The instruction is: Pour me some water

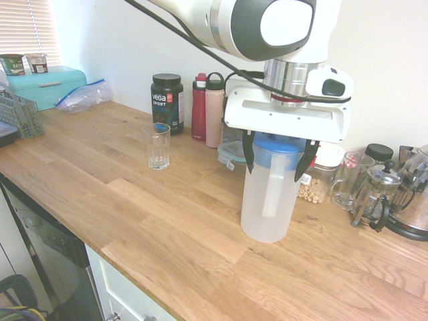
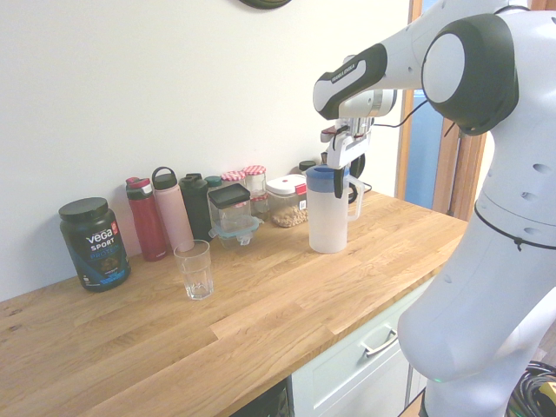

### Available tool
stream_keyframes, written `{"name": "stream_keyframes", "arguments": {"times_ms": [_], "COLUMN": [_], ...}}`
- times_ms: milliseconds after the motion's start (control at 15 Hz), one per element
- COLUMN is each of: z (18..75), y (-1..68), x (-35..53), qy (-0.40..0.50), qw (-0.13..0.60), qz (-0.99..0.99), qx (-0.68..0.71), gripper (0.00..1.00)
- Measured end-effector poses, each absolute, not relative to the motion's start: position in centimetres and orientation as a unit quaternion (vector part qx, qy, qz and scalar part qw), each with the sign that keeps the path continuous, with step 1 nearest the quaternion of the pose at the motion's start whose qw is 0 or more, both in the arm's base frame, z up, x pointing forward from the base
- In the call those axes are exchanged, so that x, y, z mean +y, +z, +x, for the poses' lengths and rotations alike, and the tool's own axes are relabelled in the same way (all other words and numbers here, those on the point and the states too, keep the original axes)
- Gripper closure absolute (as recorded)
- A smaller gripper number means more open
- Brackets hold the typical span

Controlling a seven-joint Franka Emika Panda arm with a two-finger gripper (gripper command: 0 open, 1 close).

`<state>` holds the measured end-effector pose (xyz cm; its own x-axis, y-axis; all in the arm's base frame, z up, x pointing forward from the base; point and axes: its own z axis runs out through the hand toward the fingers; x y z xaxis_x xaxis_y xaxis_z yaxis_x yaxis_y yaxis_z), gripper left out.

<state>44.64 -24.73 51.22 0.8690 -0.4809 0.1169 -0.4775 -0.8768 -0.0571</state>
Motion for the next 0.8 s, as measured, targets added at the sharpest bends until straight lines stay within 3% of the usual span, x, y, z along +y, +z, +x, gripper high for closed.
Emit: {"name": "stream_keyframes", "arguments": {"times_ms": [800], "z": [43.6], "y": [52.1], "x": [-24.5], "qy": [-0.069], "qw": [0.016], "qz": [-0.967], "qx": [0.245], "gripper": [1.0]}}
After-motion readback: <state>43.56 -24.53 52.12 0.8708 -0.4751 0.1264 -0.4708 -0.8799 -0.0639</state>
